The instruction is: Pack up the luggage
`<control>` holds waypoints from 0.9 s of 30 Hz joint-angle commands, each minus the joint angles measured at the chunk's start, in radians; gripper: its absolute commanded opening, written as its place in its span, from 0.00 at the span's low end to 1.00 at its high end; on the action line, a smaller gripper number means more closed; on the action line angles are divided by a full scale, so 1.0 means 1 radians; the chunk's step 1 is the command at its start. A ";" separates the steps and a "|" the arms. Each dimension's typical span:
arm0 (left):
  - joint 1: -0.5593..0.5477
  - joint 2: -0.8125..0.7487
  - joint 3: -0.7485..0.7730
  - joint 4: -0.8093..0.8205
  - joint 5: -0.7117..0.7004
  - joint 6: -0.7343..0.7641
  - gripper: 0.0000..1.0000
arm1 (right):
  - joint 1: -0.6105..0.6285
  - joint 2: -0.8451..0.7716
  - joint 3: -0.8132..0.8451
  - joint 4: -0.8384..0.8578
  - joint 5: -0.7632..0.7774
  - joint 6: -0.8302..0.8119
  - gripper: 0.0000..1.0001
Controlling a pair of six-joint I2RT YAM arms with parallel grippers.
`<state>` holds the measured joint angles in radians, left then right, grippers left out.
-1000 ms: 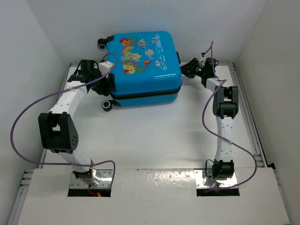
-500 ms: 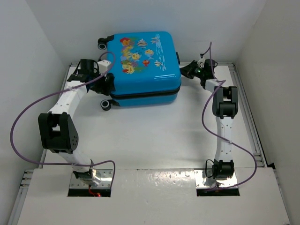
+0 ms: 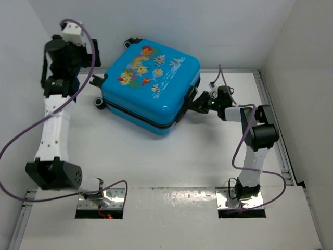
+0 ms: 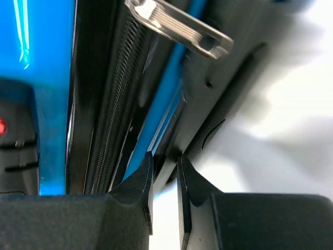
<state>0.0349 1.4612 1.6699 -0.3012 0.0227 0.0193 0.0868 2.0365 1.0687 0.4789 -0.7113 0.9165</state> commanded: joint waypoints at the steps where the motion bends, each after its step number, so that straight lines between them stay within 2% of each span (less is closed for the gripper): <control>1: 0.074 -0.105 -0.061 0.010 0.175 0.054 1.00 | 0.210 -0.131 -0.081 0.055 -0.125 -0.039 0.00; 2: 0.098 -0.117 -0.061 -0.033 0.309 0.073 1.00 | 0.235 -0.159 -0.096 0.043 -0.103 -0.038 0.00; 3: 0.099 -0.117 -0.049 -0.086 0.386 0.099 1.00 | 0.278 -0.185 -0.101 0.044 -0.100 -0.033 0.00; 4: 0.108 -0.130 -0.035 -0.205 0.455 0.166 1.00 | 0.312 -0.196 -0.110 0.035 -0.094 -0.028 0.00; 5: 0.090 -0.139 -0.021 -0.261 0.539 0.194 1.00 | 0.324 -0.219 -0.108 0.020 -0.085 -0.024 0.10; 7: 0.059 -0.163 -0.012 -0.390 0.595 0.284 1.00 | 0.340 -0.290 -0.119 -0.032 -0.077 -0.031 0.31; 8: 0.027 -0.203 -0.056 -0.419 0.623 0.315 1.00 | 0.338 -0.315 -0.128 -0.051 -0.047 -0.063 0.42; 9: 0.005 -0.231 -0.085 -0.438 0.637 0.339 1.00 | 0.326 -0.375 -0.136 -0.072 -0.033 -0.082 0.46; 13: -0.125 -0.364 -0.245 -0.458 0.596 0.422 1.00 | 0.246 -0.606 -0.179 -0.279 0.135 -0.220 0.57; 16: -0.246 -0.406 -0.323 -0.483 0.525 0.447 1.00 | 0.228 -0.715 -0.180 -0.425 0.254 -0.421 0.61; 18: -0.321 -0.406 -0.381 -0.506 0.493 0.447 1.00 | 0.228 -0.745 -0.208 -0.457 0.272 -0.508 0.62; 22: -0.427 -0.444 -0.513 -0.489 0.413 0.426 1.00 | 0.240 -0.740 -0.248 -0.465 0.271 -0.556 0.71; 24: -0.472 -0.455 -0.565 -0.439 0.378 0.391 1.00 | 0.255 -0.728 -0.268 -0.451 0.286 -0.542 0.71; 27: -0.556 -0.466 -0.665 -0.327 0.281 0.351 1.00 | 0.274 -0.691 -0.279 -0.447 0.355 -0.513 0.64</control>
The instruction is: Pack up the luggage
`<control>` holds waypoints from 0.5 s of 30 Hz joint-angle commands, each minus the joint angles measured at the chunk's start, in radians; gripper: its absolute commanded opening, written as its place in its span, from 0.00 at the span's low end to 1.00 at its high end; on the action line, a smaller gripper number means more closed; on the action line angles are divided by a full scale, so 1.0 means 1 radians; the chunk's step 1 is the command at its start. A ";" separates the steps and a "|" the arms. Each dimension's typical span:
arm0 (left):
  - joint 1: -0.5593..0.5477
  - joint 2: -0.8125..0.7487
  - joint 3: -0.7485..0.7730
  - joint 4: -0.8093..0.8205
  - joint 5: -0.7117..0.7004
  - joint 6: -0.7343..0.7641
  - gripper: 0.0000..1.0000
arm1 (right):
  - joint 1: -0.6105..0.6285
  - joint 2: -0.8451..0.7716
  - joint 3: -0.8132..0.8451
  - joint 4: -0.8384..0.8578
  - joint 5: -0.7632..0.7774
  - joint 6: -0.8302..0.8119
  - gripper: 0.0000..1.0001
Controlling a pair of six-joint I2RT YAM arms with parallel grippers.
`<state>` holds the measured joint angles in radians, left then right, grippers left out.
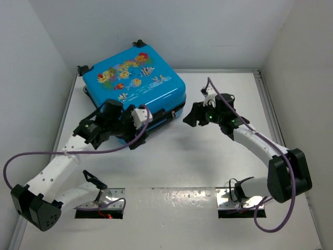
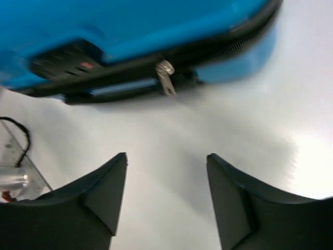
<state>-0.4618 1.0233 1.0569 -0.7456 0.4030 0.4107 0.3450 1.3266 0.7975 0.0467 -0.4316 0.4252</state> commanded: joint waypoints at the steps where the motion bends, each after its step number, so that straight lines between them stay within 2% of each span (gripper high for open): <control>1: -0.101 -0.028 -0.092 0.149 -0.118 -0.061 1.00 | 0.017 0.031 -0.015 0.011 0.118 -0.022 0.60; 2: -0.121 -0.028 -0.116 0.188 -0.166 -0.078 0.98 | 0.032 0.031 -0.021 0.019 0.148 -0.032 0.53; 3: -0.141 -0.028 -0.138 0.248 -0.185 -0.087 0.96 | 0.043 0.023 -0.053 0.028 0.180 -0.042 0.49; 4: -0.179 -0.028 -0.176 0.274 -0.199 -0.087 0.93 | 0.058 0.016 -0.072 0.106 0.221 -0.063 0.47; 7: -0.233 0.010 -0.241 0.370 -0.276 -0.122 0.76 | 0.075 -0.012 -0.179 0.295 0.203 -0.107 0.38; 9: -0.233 0.049 -0.261 0.405 -0.296 -0.145 0.66 | 0.081 -0.003 -0.207 0.347 0.191 -0.126 0.33; 13: -0.242 0.072 -0.333 0.546 -0.337 -0.181 0.64 | 0.092 0.032 -0.215 0.421 0.163 -0.077 0.32; 15: -0.242 0.086 -0.377 0.627 -0.358 -0.181 0.66 | 0.107 0.049 -0.218 0.482 0.172 -0.059 0.36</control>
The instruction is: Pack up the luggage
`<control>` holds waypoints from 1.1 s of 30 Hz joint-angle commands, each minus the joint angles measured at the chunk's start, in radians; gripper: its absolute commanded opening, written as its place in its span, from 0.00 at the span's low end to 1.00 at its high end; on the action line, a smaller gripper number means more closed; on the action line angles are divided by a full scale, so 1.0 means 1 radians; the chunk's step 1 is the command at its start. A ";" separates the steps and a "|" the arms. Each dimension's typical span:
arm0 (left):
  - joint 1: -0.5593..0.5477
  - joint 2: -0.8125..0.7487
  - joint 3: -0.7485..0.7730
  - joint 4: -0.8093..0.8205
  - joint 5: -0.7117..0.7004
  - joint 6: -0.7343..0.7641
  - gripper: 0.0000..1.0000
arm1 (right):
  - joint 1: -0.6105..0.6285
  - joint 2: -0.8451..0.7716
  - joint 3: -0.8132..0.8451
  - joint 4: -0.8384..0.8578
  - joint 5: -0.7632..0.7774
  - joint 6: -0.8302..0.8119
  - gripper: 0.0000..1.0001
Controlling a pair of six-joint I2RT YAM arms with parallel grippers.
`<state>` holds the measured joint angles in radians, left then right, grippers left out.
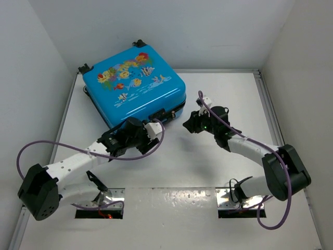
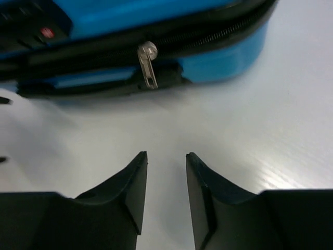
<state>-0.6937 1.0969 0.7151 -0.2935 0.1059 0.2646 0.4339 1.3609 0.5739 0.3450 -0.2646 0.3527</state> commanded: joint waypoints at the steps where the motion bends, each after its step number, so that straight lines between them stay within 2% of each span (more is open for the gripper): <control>1: -0.010 0.021 -0.048 0.200 -0.075 -0.034 0.67 | 0.035 0.018 -0.002 0.224 0.011 0.034 0.38; 5: -0.010 0.125 -0.060 0.310 -0.098 -0.016 0.67 | 0.060 0.052 0.004 0.288 0.030 0.040 0.44; 14: -0.001 0.336 -0.060 0.431 -0.178 -0.027 0.67 | 0.055 0.086 0.006 0.311 0.067 0.054 0.44; 20: -0.024 0.437 0.026 0.354 -0.189 -0.008 0.51 | 0.031 0.122 0.030 0.324 0.068 0.089 0.42; 24: -0.024 0.371 -0.002 0.362 -0.132 -0.019 0.53 | 0.013 0.126 0.044 0.325 0.062 0.100 0.41; 26: -0.024 0.276 -0.043 0.392 -0.088 -0.001 0.58 | 0.002 0.119 0.040 0.324 0.061 0.104 0.41; 27: -0.024 0.249 -0.043 0.401 -0.075 -0.001 0.65 | -0.007 0.112 0.034 0.325 0.065 0.109 0.40; 30: -0.035 0.153 -0.043 0.401 -0.052 -0.010 0.72 | -0.024 0.093 0.023 0.318 0.068 0.117 0.40; 33: -0.049 0.123 -0.032 0.401 -0.026 -0.010 0.73 | -0.041 0.076 0.014 0.313 0.076 0.120 0.40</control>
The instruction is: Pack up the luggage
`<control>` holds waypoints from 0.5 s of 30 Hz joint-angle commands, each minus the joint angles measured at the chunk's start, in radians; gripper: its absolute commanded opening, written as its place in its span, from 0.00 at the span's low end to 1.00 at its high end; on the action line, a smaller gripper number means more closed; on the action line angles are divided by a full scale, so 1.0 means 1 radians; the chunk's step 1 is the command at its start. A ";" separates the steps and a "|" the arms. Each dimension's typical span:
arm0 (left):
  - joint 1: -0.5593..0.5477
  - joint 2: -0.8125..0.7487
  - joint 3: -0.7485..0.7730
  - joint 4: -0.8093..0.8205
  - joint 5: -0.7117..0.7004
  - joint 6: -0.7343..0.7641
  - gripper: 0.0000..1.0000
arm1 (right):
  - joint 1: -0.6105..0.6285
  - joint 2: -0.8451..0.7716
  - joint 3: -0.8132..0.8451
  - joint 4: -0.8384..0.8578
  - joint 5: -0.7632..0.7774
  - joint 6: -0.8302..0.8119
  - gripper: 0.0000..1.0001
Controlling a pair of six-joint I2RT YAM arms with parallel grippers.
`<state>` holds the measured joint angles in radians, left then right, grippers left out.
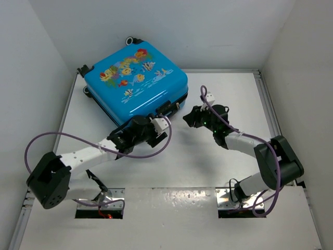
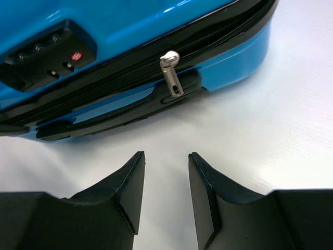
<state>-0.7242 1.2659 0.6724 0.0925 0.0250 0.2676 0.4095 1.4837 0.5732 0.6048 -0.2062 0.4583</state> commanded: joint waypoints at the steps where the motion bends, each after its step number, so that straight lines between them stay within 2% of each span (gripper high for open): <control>1: -0.018 -0.046 0.022 0.015 0.055 -0.013 0.73 | -0.021 -0.046 0.008 0.053 0.019 0.013 0.40; 6: -0.027 0.050 0.079 0.004 0.131 0.008 0.72 | -0.026 -0.048 -0.007 0.055 0.016 0.008 0.40; 7: -0.027 0.067 0.094 0.004 0.131 0.009 0.69 | -0.043 -0.049 -0.009 0.053 0.014 0.003 0.40; 10: -0.027 0.159 0.150 -0.005 0.131 -0.001 0.69 | -0.055 -0.049 -0.012 0.052 0.014 -0.003 0.40; 15: -0.006 0.262 0.226 0.007 0.026 -0.031 0.69 | -0.080 -0.053 -0.013 0.049 0.001 -0.009 0.40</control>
<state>-0.7380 1.5097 0.8440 0.0753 0.0929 0.2584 0.3450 1.4639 0.5648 0.6048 -0.1970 0.4633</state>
